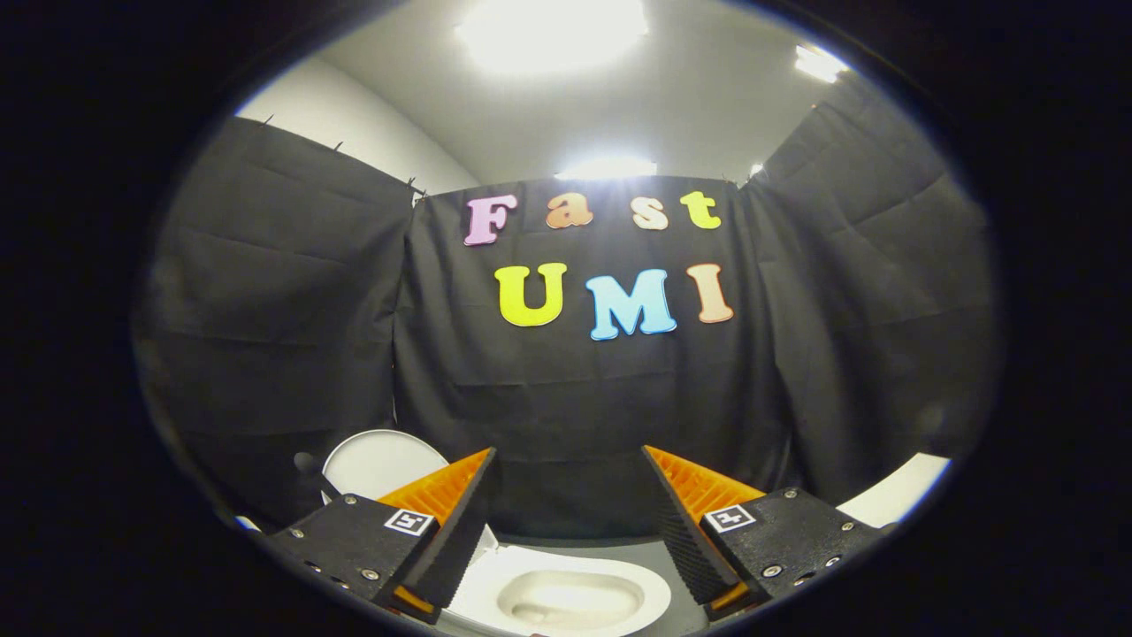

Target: Open the toilet lid.

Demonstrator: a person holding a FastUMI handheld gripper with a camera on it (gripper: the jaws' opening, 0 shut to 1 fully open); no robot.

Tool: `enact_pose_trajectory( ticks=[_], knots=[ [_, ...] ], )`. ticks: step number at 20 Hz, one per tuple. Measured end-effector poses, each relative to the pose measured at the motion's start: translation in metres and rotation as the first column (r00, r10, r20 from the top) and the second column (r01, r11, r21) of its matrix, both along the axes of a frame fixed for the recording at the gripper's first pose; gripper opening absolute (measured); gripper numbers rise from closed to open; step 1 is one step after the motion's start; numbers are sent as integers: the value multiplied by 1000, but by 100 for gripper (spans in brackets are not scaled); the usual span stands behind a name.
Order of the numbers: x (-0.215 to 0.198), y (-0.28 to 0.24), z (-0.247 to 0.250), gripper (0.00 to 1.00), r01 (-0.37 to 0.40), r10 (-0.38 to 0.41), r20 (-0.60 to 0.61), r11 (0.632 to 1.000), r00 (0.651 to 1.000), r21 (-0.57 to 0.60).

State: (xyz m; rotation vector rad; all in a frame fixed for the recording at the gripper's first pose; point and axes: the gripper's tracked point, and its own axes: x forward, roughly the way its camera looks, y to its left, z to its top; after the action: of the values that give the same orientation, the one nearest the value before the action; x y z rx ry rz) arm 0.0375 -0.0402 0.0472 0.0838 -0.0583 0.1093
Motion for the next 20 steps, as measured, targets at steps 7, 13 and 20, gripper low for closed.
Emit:
enact_pose_trajectory(
  ticks=[7,13,20],
  knots=[
    [4,-6,-5,95,17,-17,-10,999,1000,-31],
    [3,0,-20,95,0,-2,-21,996,1000,-89],
    [-2,-16,-47,95,23,-26,-73,999,997,-38]
  ],
)
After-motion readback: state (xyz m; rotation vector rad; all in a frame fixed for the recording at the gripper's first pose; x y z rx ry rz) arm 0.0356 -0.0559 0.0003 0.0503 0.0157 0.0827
